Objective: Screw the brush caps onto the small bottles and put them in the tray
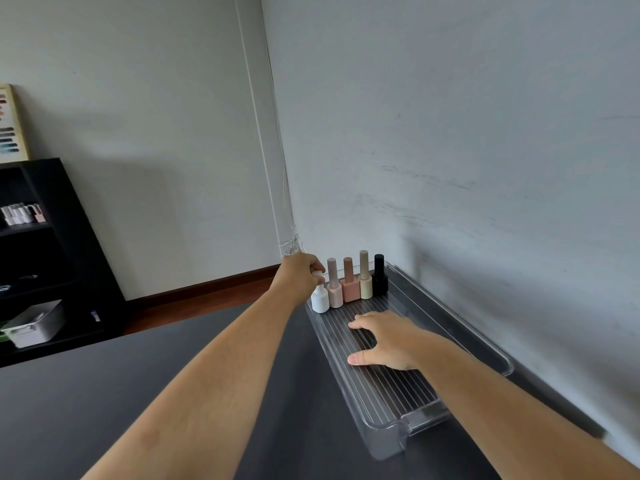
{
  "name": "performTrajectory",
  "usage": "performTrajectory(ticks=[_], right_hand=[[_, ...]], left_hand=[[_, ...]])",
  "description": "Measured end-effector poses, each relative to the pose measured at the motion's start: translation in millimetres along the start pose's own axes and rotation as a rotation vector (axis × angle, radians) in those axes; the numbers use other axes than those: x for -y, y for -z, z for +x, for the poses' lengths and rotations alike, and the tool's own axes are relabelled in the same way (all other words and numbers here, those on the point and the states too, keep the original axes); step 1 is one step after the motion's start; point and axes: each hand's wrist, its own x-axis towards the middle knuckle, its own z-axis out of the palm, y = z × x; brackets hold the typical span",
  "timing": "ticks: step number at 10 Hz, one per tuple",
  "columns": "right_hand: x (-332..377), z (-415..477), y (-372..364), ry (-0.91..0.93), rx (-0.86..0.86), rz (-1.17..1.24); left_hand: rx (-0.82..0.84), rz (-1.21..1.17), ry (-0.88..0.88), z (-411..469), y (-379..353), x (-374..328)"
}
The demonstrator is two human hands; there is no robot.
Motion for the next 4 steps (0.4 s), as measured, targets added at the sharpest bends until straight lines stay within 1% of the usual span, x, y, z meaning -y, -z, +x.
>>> performTrajectory(ticks=[2,3,4], right_hand=[[-3,1,0,-0.003,-0.003,0.001],[-3,1,-2,-0.003,0.002,0.005],[-7,0,2,-0.046,0.028,0.071]], left_hand=[[0.006,0.008,-0.014,0,-1,1],[0.013,0.051,-0.038,-6,4,4],[-0.009,0.050,-0.059,-13,14,8]])
